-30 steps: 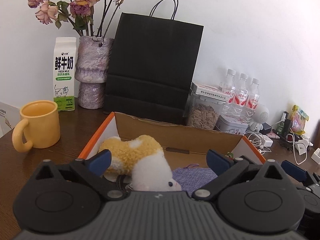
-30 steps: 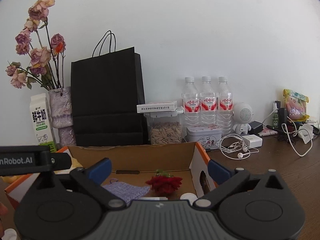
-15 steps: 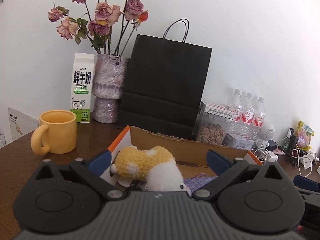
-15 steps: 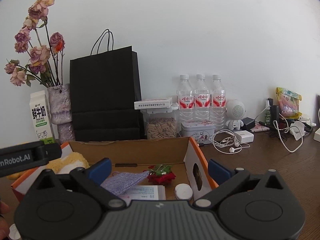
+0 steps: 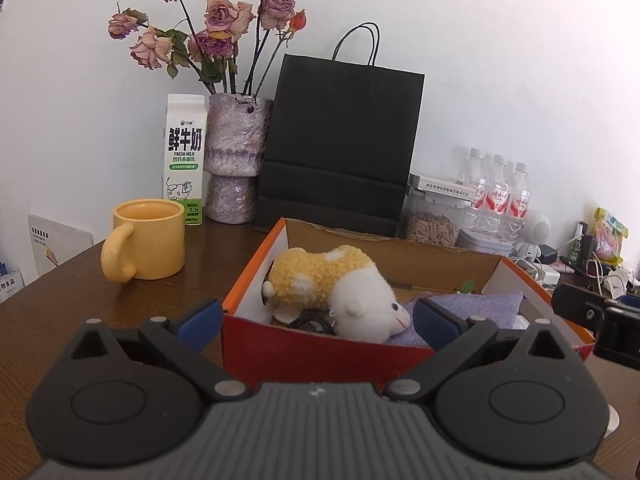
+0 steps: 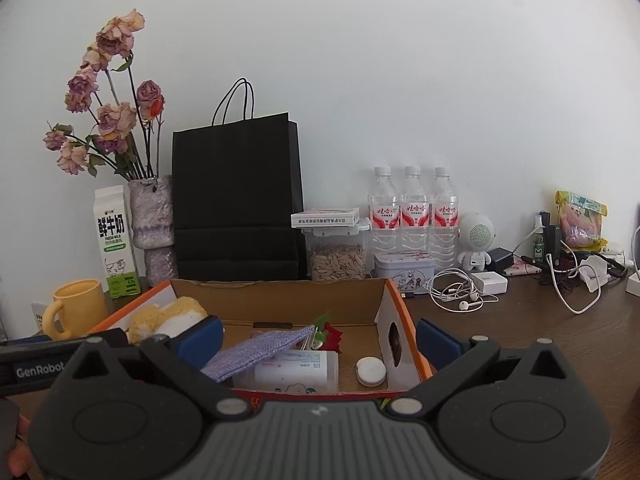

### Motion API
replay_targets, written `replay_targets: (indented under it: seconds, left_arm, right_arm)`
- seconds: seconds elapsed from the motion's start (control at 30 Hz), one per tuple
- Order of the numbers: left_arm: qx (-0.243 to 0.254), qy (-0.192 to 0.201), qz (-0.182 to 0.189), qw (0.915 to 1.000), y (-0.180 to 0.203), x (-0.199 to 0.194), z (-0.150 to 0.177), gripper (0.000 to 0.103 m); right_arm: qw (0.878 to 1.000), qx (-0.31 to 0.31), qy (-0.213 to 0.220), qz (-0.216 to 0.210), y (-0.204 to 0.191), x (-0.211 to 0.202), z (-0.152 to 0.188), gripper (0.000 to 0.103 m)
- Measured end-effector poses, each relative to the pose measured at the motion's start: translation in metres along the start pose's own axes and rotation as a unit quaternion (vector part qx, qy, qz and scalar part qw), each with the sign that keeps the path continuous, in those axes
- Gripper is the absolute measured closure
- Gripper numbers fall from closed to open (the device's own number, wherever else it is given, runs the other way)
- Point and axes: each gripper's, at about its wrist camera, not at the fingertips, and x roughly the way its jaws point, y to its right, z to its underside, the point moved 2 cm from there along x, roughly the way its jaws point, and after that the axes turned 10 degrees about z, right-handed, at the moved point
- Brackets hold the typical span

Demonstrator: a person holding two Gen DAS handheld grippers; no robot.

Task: Organize objects
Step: 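Withdraw both grippers from the box back over the table, then grasp the small white cap on the table with the right gripper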

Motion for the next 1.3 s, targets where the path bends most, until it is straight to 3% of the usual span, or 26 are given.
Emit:
replay_targets:
  seconds: [0.53,0.73,0.9,1.1,1.3]
  left_arm:
    - [0.002,-0.019,-0.008,0.9998,-0.017,-0.047,0.028,0.000]
    - [-0.014,-0.016,-0.019,0.9996,-0.025,-0.065,0.035,0.000]
    - [0.003,-0.015,-0.011,0.9998,-0.019,-0.079,0.043,0.000]
    - [0.028,-0.025,0.009,0.9993,-0.008,-0.084,0.051,0.000]
    - [0.015,-0.037,0.025,0.9989,-0.010,-0.086,0.054,0.000]
  right_arm:
    - [0.999,-0.038,0.007,-0.018,0.005,-0.038,0.036,0.000]
    - [0.999,-0.048,0.011,-0.007,0.010,-0.057,0.049,0.000]
    - [0.999,-0.032,0.008,0.006,0.030,-0.075,0.052,0.000]
    - [0.999,-0.042,-0.022,0.008,0.054,-0.089,0.060,0.000]
    - [0.996,-0.054,-0.065,-0.012,0.073,-0.099,0.072,0.000]
